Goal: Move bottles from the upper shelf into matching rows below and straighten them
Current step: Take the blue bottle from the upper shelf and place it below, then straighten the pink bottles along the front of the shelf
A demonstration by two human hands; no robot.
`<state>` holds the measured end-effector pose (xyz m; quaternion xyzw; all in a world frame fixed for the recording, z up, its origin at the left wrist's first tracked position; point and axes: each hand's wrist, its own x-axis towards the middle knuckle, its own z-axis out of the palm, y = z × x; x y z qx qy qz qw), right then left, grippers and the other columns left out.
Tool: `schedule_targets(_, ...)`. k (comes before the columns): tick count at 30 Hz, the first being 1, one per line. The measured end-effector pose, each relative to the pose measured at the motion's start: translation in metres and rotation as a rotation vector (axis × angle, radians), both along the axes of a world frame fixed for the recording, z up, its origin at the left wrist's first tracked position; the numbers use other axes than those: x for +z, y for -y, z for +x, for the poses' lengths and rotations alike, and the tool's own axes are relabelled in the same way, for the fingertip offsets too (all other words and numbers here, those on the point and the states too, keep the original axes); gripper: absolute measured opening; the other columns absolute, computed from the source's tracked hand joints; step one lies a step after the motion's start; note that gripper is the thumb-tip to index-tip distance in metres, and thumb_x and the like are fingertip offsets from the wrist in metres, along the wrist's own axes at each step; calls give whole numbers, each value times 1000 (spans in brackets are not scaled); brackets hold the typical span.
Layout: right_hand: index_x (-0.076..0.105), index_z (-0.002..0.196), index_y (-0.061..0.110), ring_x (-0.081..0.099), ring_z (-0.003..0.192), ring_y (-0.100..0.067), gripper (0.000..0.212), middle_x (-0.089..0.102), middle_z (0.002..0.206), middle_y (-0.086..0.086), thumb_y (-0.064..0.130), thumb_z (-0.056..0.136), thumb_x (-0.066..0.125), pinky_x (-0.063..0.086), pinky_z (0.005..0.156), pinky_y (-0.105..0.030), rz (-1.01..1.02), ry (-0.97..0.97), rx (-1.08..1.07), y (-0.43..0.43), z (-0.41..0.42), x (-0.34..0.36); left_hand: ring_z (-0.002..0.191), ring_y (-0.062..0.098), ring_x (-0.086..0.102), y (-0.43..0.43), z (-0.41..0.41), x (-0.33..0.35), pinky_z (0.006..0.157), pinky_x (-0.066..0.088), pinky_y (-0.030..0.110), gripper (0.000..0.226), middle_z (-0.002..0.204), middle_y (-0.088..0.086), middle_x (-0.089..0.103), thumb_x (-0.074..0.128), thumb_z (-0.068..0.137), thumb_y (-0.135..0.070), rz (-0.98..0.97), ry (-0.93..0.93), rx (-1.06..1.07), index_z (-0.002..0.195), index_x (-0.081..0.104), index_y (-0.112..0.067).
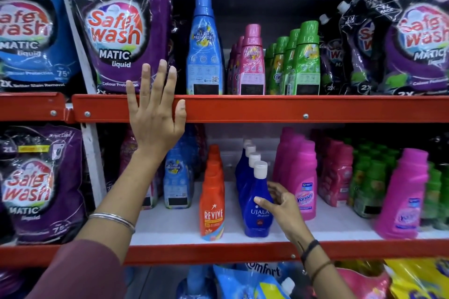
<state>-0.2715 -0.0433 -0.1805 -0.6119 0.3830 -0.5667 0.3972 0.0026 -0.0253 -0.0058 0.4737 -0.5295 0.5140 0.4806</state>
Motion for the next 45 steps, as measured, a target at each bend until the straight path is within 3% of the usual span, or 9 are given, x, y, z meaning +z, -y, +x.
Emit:
schedule_targets(5,56,122,16,62,110,-15,50,64,121,-4,16,76,75,53,84,-20,-30,-51,-34,4,2,-12,147,27,15,-1,-1,-5,119,3,49,54,158,5,28,24,101,-37,14,-11,-30,151,24,-17)
schedule_targets(10,49,125,28,56,112,-2,51,57,124,6,23,80,72,48,92,-16,-90,-114,-61,-4,0,-18,149,24,9,-11,-24,-53,120,1,50,55,159,11,21,29,100,-33,100,-139,-188,151,21,-15)
schedule_targets(13,48,130,26,56,115,-6,54,58,123,3,27,81,71,45,93,-18,-120,-113,-129,-13,-8,-23,149,23,7,-21,-50,-96,120,1,49,56,160,9,18,28,99,-34,208,-162,-285,152,18,-16)
schedule_targets(19,54,118,23,60,103,-14,36,65,106,1,19,84,67,47,91,-31,-225,-211,-276,-36,-54,-29,149,19,10,-26,-100,-177,120,6,49,56,163,-6,6,27,99,-32,370,-143,-320,153,15,-20)
schedule_targets(24,55,109,21,60,94,-25,26,64,99,-8,17,84,62,40,85,-13,-327,-207,-578,-41,-109,-31,150,18,7,-17,-112,-219,119,1,52,54,163,-7,3,17,101,-38,477,-156,-248,153,10,-25)
schedule_targets(28,52,112,11,56,105,-35,35,60,110,-16,23,81,62,40,88,-35,-289,-121,-968,-32,-153,-30,149,13,1,-8,-116,-242,118,-4,49,54,163,-10,0,16,102,-39,438,-106,-187,153,11,-23)
schedule_targets(32,37,131,4,40,124,-39,67,43,133,-24,27,78,70,37,99,-50,-166,-178,-1150,-19,-186,-31,149,13,1,-1,-115,-254,117,1,52,54,163,-10,1,18,102,-39,400,-94,-135,153,11,-22)
schedule_targets(37,26,138,-6,32,131,-44,86,37,140,-31,32,76,73,22,109,-47,-47,-224,-1132,-4,-214,-33,149,14,1,2,-115,-255,119,-7,49,56,163,-8,2,20,101,-39,359,-60,-82,154,12,-21)
schedule_targets(45,38,127,-4,51,110,-49,83,43,124,-29,35,66,79,44,90,-53,59,-336,-1127,4,-232,-27,150,16,2,4,-115,-257,119,-4,49,56,163,-7,3,21,100,-38,315,-52,-65,153,12,-21)
